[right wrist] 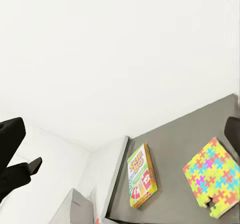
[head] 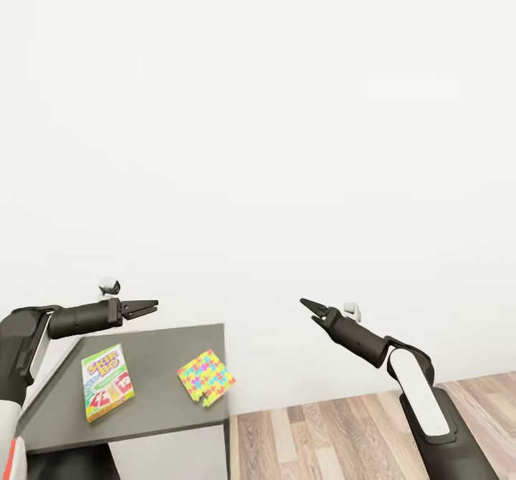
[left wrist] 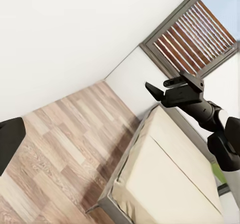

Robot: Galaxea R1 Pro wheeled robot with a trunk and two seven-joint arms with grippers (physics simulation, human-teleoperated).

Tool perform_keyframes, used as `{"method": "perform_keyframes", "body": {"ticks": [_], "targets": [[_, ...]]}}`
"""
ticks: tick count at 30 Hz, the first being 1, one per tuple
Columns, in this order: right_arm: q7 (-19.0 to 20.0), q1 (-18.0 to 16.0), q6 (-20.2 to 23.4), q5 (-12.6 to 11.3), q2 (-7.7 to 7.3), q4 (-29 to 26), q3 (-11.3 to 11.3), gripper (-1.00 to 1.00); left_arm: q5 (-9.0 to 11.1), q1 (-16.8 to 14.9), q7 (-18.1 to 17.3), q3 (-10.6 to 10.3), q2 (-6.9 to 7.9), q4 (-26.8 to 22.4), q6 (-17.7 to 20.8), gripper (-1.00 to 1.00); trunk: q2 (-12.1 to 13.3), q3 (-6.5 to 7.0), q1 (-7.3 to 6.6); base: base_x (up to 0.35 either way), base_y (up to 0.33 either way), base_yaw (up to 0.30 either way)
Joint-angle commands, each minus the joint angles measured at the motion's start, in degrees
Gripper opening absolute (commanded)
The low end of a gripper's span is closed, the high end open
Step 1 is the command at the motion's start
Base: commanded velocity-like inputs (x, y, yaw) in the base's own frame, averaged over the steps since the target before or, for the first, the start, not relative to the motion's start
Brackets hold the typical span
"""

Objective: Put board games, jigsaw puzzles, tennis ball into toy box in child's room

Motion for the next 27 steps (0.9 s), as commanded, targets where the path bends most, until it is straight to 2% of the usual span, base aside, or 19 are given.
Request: {"method": "perform_keyframes", "body": {"ticks": [1,8,20,27], "targets": [[0.29,-0.03,0.27,0.17,0.02,0.04,-0.08,1.0,-0.15,-0.01,-0.27,0.0,0.01,-0.03,0.6,1.0,-0.04,-0.03,0.04,0.233,-0.162,-0.277],[0.33,-0.03,0.27,0.1,0.0,1.13,-0.13,1.0,-0.15,-0.01,-0.2,-0.1,0.01,-0.03,0.61,1.0,-0.04,-0.03,0.04,0.106,-0.068,-0.245],[-0.08,-0.03,0.17,0.27,0.03,2.74,-0.14,1.0,-0.22,0.0,-0.18,-0.22,0.01,-0.03,0.68,1.0,-0.04,-0.03,0.04,0.006,-0.003,-0.034],[-0.31,-0.03,-0.04,0.27,0.11,2.76,-0.06,1.0,-0.24,0.0,-0.18,-0.22,0.01,-0.03,0.69,1.0,-0.04,-0.03,0.04,0.113,-0.053,-0.174]]}}
